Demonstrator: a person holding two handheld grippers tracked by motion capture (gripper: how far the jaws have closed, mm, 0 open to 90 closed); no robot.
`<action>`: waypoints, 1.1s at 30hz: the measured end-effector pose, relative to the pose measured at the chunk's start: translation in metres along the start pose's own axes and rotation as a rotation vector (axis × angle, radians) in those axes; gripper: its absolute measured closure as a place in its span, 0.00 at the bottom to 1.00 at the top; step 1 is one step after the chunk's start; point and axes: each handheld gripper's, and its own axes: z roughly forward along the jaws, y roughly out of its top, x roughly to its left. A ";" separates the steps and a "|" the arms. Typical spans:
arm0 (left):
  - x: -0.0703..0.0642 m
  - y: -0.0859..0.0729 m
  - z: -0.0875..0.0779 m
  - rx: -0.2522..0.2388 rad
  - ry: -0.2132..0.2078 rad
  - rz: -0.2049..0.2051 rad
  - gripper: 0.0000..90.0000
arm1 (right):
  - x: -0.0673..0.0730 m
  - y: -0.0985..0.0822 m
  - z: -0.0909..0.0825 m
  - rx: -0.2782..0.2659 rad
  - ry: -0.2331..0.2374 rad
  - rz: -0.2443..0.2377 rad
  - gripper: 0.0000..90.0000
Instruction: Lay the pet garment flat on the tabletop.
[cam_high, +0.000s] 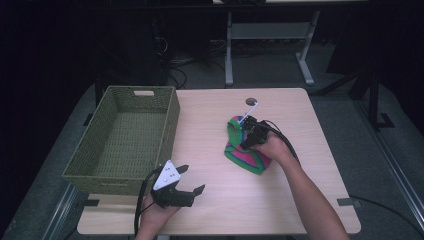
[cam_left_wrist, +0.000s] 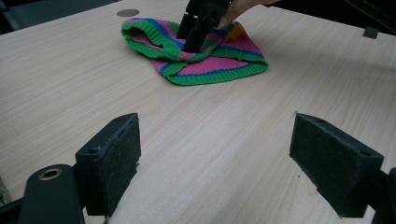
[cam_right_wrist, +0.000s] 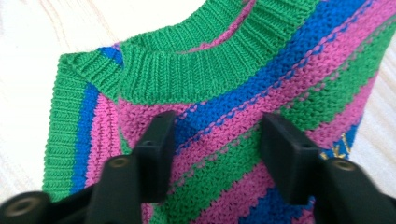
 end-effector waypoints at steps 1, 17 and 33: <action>0.000 0.000 0.000 0.001 0.000 0.000 0.18 | 0.001 0.000 0.000 -0.004 -0.010 -0.006 0.59; 0.003 0.000 -0.003 -0.014 0.010 -0.013 0.18 | -0.002 0.000 -0.015 -0.060 -0.030 -0.036 0.87; 0.000 0.002 -0.002 -0.014 0.012 -0.015 0.18 | -0.011 -0.014 -0.077 -0.203 0.042 -0.032 0.87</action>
